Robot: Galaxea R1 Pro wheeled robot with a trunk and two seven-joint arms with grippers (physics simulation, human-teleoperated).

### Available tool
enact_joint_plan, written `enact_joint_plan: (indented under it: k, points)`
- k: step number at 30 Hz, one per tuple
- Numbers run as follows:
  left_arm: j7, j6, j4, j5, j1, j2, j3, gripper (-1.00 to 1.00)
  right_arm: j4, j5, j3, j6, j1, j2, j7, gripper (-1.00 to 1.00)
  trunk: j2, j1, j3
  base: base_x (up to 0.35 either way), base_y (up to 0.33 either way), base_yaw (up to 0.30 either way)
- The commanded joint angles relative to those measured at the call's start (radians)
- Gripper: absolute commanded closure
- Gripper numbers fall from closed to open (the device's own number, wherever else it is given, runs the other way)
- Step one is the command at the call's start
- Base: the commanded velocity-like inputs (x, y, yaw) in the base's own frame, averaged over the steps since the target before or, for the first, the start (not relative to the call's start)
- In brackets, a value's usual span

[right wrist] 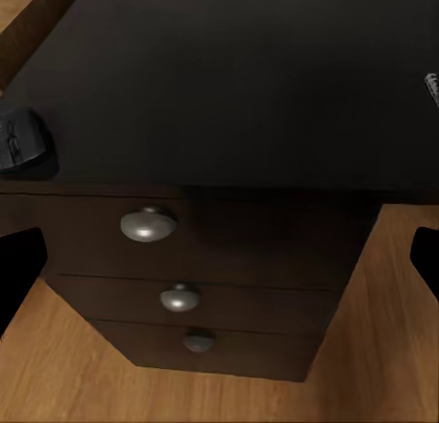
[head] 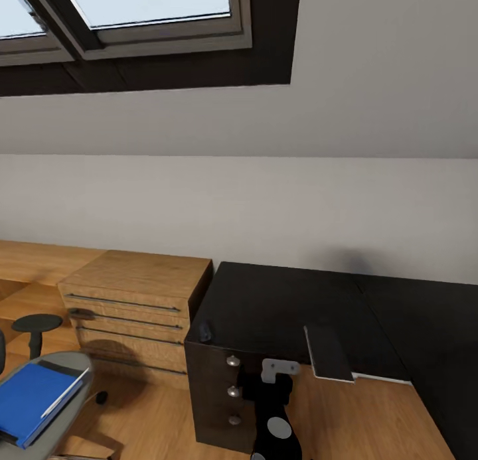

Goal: In the bedroom, organize the workspace by keeping the computer under the desk, ensuring the monitor is on the desk, placing the keyboard on the desk next to the monitor, placing the mouse on the desk next to the keyboard, moving the folder from the swivel chair onto the desk next to the mouse, stacking the notebook on top of the folder with the pen on top of the notebook, and positioning the swivel chair next to the desk.

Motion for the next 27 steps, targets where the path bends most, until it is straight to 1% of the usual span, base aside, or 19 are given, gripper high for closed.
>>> enact_joint_plan:
  k: [1, 11, 15, 18, 22, 27]
  points:
    - [0.005, -0.007, -0.001, 0.011, 0.000, 0.001, -0.004, -1.00, -0.001, -0.004, 0.001, 0.006, -0.001, 0.000, -0.007, -1.00, -0.001, 0.001, -0.001, 0.327, -0.003, 0.187]
    - [0.004, -0.006, -0.001, 0.012, -0.001, 0.001, -0.004, -1.00, 0.000, -0.003, 0.002, 0.006, -0.001, 0.000, -0.006, -1.00, -0.001, 0.001, -0.004, 0.328, -0.001, 0.240]
    - [0.003, -0.006, -0.001, 0.012, -0.001, 0.001, -0.004, -1.00, 0.001, -0.004, 0.005, 0.006, -0.002, 0.000, -0.005, -1.00, -0.001, 0.001, -0.007, 0.258, 0.000, 0.259]
    - [0.003, -0.005, -0.001, 0.012, -0.001, 0.001, -0.004, -1.00, 0.002, -0.004, 0.019, 0.006, -0.002, 0.000, -0.004, -1.00, -0.001, 0.001, -0.008, 0.127, 0.000, 0.259]
    - [0.003, -0.004, -0.001, 0.012, -0.001, 0.001, -0.004, -1.00, 0.002, -0.003, 0.049, 0.006, -0.002, 0.000, -0.004, -1.00, -0.001, 0.001, -0.011, 0.040, 0.000, 0.259]
    - [0.003, -0.004, -0.001, 0.012, 0.000, 0.001, -0.004, -1.00, 0.005, -0.003, 0.059, 0.006, -0.002, 0.000, -0.004, -1.00, -0.001, 0.001, -0.016, 0.007, 0.000, 0.255]
